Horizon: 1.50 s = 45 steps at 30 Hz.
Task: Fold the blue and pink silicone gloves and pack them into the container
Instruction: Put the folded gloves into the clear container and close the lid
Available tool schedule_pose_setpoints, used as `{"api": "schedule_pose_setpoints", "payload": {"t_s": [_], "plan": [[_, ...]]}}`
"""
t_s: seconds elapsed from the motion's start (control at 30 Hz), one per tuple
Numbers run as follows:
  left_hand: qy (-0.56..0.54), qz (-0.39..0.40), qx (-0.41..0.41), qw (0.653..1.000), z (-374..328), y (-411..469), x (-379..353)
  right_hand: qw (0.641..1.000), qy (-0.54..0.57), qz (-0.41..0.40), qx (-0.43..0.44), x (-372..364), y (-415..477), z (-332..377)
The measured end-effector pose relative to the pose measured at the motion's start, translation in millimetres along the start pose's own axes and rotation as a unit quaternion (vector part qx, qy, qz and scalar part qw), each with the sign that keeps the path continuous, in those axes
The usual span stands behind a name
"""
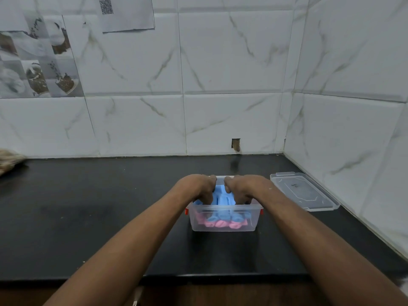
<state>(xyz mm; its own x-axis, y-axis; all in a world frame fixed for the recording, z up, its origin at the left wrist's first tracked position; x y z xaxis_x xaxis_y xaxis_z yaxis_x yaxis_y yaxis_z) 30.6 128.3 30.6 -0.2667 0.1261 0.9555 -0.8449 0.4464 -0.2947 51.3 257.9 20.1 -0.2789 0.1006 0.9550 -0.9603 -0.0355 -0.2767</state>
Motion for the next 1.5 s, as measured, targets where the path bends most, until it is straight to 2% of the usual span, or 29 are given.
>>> {"api": "schedule_pose_setpoints", "payload": {"t_s": [0.1, 0.17, 0.23, 0.27, 0.3, 0.33, 0.37, 0.47, 0.53, 0.6, 0.67, 0.8, 0.87, 0.97, 1.07, 1.13, 1.23, 1.3, 1.4, 1.5], "plan": [[0.031, -0.031, -0.02, 0.999, 2.4, -6.2, 0.5, 0.998, 0.047, 0.007, 0.029, 7.8, -12.1, -8.2], [0.057, -0.047, -0.038, 0.997, 9.0, -12.4, 5.2, 0.985, 0.155, -0.027, 0.075, 17.9, -25.4, -21.9], [0.046, -0.091, -0.053, 0.993, 19.8, -19.3, 11.8, 0.928, 0.329, -0.127, 0.117, 26.9, -41.1, -41.9], [0.026, -0.132, -0.059, 0.989, 25.7, -22.4, 14.5, 0.893, 0.387, -0.199, 0.112, 29.8, -46.6, -55.0], [-0.003, -0.179, -0.059, 0.982, 31.5, -24.5, 15.7, 0.871, 0.401, -0.269, 0.086, 31.3, -50.5, -69.7], [-0.035, -0.222, -0.053, 0.973, 36.4, -25.7, 15.1, 0.872, 0.366, -0.323, 0.036, 31.0, -52.9, -85.9], [-0.069, -0.257, -0.043, 0.963, 40.1, -26.3, 12.6, 0.891, 0.298, -0.343, -0.022, 28.3, -53.1, -102.7], [-0.132, -0.326, -0.013, 0.936, 45.7, -24.3, -3.4, 0.945, 0.119, -0.255, -0.165, 0.7, -52.8, -139.2], [-0.145, -0.353, 0.0, 0.924, 46.3, -20.6, -17.1, 0.955, 0.094, -0.206, -0.192, -22.4, -50.9, -149.4], [-0.168, -0.375, 0.012, 0.912, 45.5, -17.0, -29.4, 0.953, 0.11, -0.2, -0.2, -41.3, -48.5, -154.2], [-0.186, -0.391, 0.022, 0.901, 44.2, -14.4, -37.9, 0.943, 0.112, -0.231, -0.21, -52.7, -45.1, -154.8], [-0.203, -0.407, 0.027, 0.89, 45.1, -10.7, -44.2, 0.931, 0.029, -0.296, -0.212, -64.7, -39.3, -148.8], [-0.205, -0.407, 0.023, 0.89, 46.9, -9.1, -44.4, 0.919, -0.003, -0.342, -0.198, -62.6, -41.0, -143.1], [-0.21, -0.412, 0.018, 0.887, 49.9, -8.1, -42.0, 0.87, -0.014, -0.469, -0.15, -44.5, -50.0, -135.2], [-0.233, -0.421, 0.013, 0.877, 48.7, -8.2, -34.1, 0.826, -0.014, -0.56, -0.058, -14.6, -63.2, -119.0], [-0.268, -0.436, -0.003, 0.859, 45.0, -9.7, -23.1, 0.8, 0.028, -0.599, 0.02, 8.5, -73.1, -104.6], [-0.312, -0.464, -0.051, 0.828, 39.7, -14.7, 1.3, 0.775, 0.125, -0.608, 0.117, 40.5, -84.8, -80.5], [-0.35, -0.461, -0.088, 0.811, 38.6, -18.9, 18.7, 0.757, 0.239, -0.591, 0.145, 56.4, -87.3, -66.5], [-0.41, -0.444, -0.1, 0.79, 40.8, -25.1, 38.5, 0.743, 0.365, -0.541, 0.147, 66.5, -82.7, -52.4], [-0.42, -0.473, -0.046, 0.774, 46.3, -28.9, 43.4, 0.727, 0.456, -0.5, 0.113, 64.0, -70.5, -54.3]]}}
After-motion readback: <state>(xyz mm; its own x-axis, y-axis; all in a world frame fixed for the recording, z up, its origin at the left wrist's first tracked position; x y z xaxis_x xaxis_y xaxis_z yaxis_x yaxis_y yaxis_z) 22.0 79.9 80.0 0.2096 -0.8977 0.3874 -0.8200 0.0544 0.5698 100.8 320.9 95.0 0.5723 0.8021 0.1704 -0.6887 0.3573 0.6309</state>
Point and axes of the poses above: each hand's wrist, its own y-axis towards the middle knuckle, its own x-axis out of the back of the hand, z = x × y, the point moved 1 cm from there along y, towards the middle knuckle, and after that the axes turned 6 degrees about y, right-handed, at the moved point
